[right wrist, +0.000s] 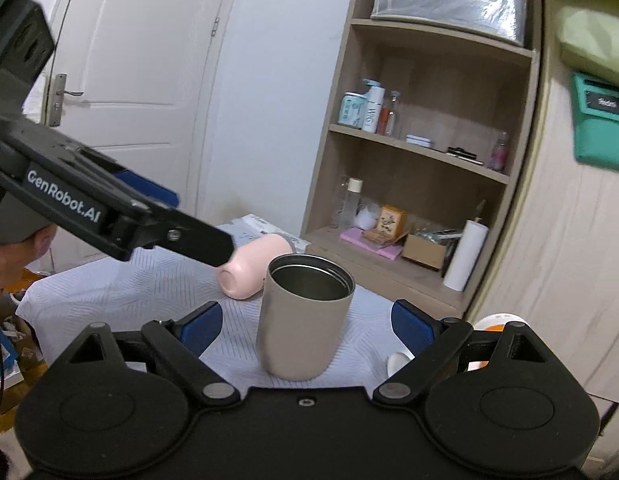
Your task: Flip cup upright
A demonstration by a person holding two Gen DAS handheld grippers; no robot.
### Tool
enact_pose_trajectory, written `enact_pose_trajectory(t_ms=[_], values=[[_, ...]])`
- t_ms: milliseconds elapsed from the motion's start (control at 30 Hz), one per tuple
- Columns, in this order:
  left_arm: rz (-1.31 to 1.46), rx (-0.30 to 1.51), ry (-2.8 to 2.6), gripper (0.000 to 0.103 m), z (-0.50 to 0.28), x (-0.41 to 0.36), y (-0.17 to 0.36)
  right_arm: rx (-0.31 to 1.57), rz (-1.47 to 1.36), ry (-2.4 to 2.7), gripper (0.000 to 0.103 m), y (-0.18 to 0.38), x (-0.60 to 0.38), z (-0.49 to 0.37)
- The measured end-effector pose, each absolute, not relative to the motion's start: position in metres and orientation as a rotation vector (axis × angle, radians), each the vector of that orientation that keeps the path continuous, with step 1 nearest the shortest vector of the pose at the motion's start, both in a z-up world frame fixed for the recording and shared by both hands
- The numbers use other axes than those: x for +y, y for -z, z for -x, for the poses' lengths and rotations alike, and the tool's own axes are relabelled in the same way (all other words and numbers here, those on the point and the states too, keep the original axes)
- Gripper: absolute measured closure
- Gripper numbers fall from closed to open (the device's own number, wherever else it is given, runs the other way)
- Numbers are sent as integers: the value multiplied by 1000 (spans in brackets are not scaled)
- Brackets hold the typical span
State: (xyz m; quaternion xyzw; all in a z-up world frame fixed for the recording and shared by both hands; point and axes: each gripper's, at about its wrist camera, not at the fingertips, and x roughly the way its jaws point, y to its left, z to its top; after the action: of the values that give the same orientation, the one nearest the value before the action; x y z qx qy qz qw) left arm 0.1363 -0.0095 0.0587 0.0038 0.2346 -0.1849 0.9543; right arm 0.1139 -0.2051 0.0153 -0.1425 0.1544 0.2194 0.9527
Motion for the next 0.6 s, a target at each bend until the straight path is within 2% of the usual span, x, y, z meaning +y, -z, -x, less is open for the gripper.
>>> enact_pose_trajectory(t_ms=[167,600], values=[[-25,505,301,1,-118,-2,-60,334,248,-389,9,-24,-207,-96],[-27,536,152,0,-83,10,-56,346,159,-259,7,-32,-212,-59]])
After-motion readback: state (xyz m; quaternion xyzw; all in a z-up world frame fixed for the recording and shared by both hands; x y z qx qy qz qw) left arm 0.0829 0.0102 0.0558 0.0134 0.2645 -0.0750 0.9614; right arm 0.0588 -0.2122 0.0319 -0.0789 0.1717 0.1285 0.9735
